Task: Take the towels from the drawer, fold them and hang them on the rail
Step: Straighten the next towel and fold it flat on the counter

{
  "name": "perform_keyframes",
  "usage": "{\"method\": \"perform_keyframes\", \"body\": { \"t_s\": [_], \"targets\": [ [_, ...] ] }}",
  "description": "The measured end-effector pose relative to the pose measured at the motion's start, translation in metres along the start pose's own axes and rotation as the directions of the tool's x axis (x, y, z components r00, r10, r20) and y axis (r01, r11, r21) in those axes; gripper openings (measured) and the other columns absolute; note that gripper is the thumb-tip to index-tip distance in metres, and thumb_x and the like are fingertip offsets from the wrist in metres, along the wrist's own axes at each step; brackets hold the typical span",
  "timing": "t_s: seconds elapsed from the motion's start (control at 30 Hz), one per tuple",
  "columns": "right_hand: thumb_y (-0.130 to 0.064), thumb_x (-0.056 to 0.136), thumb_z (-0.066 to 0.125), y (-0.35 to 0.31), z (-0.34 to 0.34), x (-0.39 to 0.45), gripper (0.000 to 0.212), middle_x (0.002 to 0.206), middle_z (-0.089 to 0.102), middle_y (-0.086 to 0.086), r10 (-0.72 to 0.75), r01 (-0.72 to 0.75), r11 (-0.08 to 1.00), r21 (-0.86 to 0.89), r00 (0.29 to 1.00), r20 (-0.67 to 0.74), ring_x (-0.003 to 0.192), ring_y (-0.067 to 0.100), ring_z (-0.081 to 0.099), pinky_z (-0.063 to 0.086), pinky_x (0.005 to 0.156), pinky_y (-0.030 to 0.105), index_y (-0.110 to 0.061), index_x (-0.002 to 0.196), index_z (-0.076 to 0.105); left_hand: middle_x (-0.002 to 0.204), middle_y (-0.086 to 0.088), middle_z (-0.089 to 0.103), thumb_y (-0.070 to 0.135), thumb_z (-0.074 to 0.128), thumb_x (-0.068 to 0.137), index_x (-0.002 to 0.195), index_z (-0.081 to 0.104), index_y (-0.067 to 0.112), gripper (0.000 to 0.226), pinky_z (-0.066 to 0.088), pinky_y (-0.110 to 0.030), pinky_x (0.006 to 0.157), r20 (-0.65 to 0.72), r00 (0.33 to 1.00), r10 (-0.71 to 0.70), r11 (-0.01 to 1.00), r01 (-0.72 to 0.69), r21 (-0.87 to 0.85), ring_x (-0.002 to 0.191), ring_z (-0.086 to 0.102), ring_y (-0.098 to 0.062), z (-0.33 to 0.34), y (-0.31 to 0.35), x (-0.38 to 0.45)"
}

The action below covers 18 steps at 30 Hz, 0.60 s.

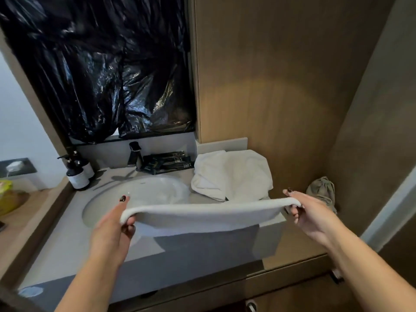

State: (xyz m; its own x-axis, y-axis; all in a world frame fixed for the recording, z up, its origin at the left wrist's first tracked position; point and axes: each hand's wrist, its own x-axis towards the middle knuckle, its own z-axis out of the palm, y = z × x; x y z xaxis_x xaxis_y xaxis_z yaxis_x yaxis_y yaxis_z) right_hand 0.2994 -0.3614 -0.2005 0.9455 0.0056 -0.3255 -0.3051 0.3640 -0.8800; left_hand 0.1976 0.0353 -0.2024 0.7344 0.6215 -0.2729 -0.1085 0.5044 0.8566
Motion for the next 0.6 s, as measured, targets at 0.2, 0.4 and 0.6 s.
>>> {"method": "perform_keyframes", "body": {
  "t_s": [0.2, 0.4, 0.6],
  "targets": [
    [-0.021, 0.092, 0.065, -0.067, 0.025, -0.028, 0.018, 0.057, 0.061, 0.001, -0.139, 0.12, 0.982, 0.148, 0.983, 0.123, 0.05, 0.008, 0.056, 0.047, 0.044, 0.018, -0.008, 0.081, 0.07, 0.074, 0.001, 0.071, 0.022, 0.066, 0.094, 0.096, 0.07, 0.013, 0.009, 0.05, -0.012, 0.055, 0.026, 0.986, 0.167, 0.947, -0.153, -0.281, 0.061, 0.066, -0.002, 0.04, 0.041, -0.026],
    [-0.017, 0.091, 0.068, -0.102, 0.039, -0.056, 0.009, 0.065, 0.066, 0.004, -0.205, 0.176, 0.952, 0.25, 0.974, 0.095, 0.053, 0.006, 0.064, 0.051, 0.048, 0.016, -0.008, 0.09, 0.067, 0.074, 0.0, 0.075, 0.015, 0.065, 0.093, 0.093, 0.067, 0.009, 0.006, 0.051, -0.012, 0.06, 0.054, 0.967, 0.248, 0.902, -0.21, -0.376, 0.071, 0.072, -0.004, 0.059, 0.057, -0.045],
    [-0.012, 0.094, 0.061, -0.076, 0.021, -0.042, 0.011, 0.073, 0.062, 0.008, 0.032, -0.032, 0.992, 0.12, 0.999, 0.006, 0.048, 0.007, 0.059, 0.05, 0.045, 0.018, -0.008, 0.104, 0.063, 0.086, -0.005, 0.077, 0.015, 0.062, 0.096, 0.103, 0.063, 0.008, 0.01, 0.055, -0.014, 0.059, 0.009, 1.0, 0.029, 0.962, -0.025, -0.271, 0.078, 0.074, -0.007, 0.047, 0.016, -0.041]
  ]
}}
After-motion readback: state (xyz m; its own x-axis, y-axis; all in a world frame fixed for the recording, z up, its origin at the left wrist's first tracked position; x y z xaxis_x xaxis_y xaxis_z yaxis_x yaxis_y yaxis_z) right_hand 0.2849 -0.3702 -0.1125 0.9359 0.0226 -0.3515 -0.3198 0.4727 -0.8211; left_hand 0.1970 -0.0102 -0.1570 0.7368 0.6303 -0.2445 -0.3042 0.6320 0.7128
